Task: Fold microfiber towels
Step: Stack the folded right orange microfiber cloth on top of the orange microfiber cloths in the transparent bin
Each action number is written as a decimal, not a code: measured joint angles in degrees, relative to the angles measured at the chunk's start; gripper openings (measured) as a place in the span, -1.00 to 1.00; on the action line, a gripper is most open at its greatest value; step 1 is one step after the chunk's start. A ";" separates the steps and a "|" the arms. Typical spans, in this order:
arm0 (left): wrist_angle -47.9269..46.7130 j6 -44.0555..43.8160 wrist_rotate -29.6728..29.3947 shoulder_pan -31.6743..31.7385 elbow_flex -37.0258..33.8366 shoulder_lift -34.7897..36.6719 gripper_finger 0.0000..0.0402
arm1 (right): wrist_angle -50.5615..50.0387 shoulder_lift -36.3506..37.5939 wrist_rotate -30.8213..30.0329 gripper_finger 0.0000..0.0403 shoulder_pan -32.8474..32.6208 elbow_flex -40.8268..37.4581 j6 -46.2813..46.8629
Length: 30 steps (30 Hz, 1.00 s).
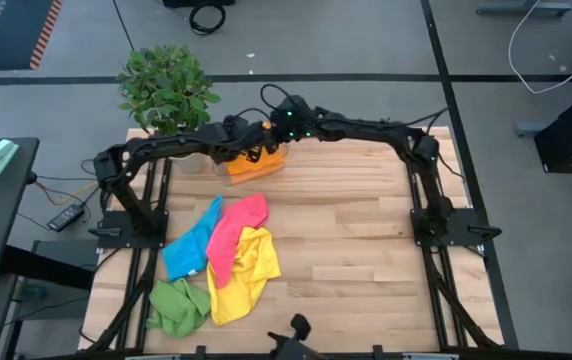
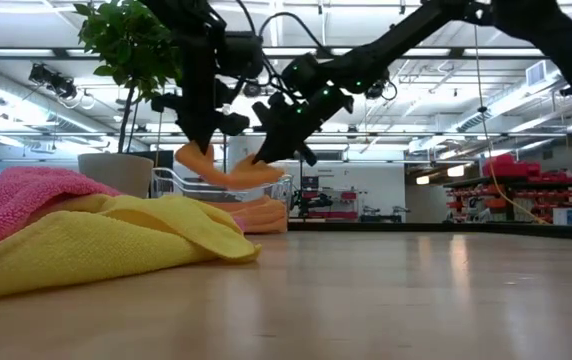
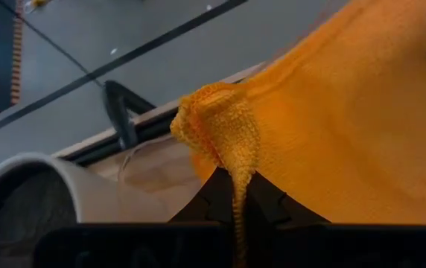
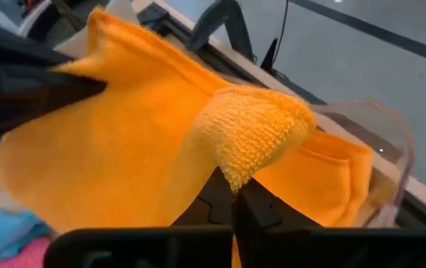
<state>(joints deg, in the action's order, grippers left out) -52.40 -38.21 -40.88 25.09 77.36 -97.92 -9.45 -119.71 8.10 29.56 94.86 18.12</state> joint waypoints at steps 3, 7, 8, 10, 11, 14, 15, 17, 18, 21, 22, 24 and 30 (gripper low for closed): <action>-1.40 -1.51 0.13 0.41 0.00 -1.24 -0.93 | -1.41 -1.58 0.10 -1.00 0.03 1.90 -1.48; -1.52 -1.82 0.19 0.50 0.00 -2.96 -0.93 | -2.95 -2.62 -0.39 -1.00 0.31 2.54 -2.33; -1.46 -1.67 0.43 0.48 0.00 -3.42 -0.93 | -2.95 -2.80 -0.93 -1.00 0.35 2.65 -2.53; -1.50 -1.66 1.13 0.47 0.00 -4.19 -0.93 | -4.96 -2.88 -1.78 -1.00 0.56 2.61 -2.98; -1.52 -1.65 1.95 0.47 0.00 -4.56 -0.93 | -5.20 -2.91 -2.18 -1.00 0.73 2.61 -3.26; -1.55 -1.48 2.70 0.45 0.00 -5.71 -0.87 | -5.60 -2.92 -3.57 -1.00 0.79 2.61 -3.88; -1.55 -1.20 2.73 0.45 0.00 -5.97 -0.83 | -5.62 -2.92 -3.68 -0.98 0.81 2.61 -3.89; -1.80 -1.20 2.72 0.47 0.00 -6.31 -0.74 | -5.44 -2.92 -3.70 -0.92 0.81 2.61 -3.81; -2.20 -1.20 2.76 0.47 0.00 -6.32 -0.69 | -5.27 -2.92 -3.61 -0.88 0.81 2.61 -3.53; -2.58 -1.20 2.72 0.50 0.00 -6.32 -0.56 | -6.05 -2.92 -1.83 -0.69 0.94 2.61 -3.07; -2.78 -1.16 2.70 0.60 0.00 -6.32 -0.53 | -6.66 -2.92 -1.77 -0.61 1.04 2.61 -2.78; -2.75 -1.14 2.70 1.02 0.00 -6.32 -0.47 | -7.91 -2.92 -1.60 -0.46 1.05 2.61 -1.18; -2.87 0.53 2.77 2.43 0.00 -6.32 -0.33 | -9.11 -0.90 -1.68 -0.08 2.65 2.54 -2.26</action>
<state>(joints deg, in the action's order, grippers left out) -55.27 -37.68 -38.11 27.51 77.36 -104.25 -18.56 -120.61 6.42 32.21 97.41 15.86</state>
